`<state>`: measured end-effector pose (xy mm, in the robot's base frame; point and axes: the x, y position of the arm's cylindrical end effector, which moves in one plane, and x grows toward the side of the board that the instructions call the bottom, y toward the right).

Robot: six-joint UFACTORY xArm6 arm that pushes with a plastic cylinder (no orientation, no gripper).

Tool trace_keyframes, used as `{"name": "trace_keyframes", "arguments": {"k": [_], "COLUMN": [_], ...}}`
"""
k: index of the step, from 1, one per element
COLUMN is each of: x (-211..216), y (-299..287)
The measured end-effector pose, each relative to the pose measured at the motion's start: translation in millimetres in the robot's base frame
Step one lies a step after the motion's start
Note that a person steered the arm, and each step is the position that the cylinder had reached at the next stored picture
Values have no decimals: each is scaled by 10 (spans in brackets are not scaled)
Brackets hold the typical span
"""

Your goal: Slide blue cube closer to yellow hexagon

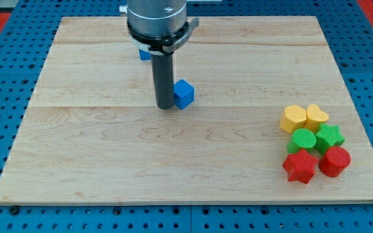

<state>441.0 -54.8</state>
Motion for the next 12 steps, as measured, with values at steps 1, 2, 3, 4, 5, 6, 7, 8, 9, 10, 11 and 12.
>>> {"name": "trace_keyframes", "arguments": {"k": [1, 2, 3, 4, 5, 6, 7, 8, 9, 10, 11, 12], "x": [-300, -482, -76, 390, 398, 196, 20, 123, 363, 402, 448, 684], "y": [-368, -65, 386, 838, 697, 608, 946, 1366, 1545, 1306, 905, 825]}}
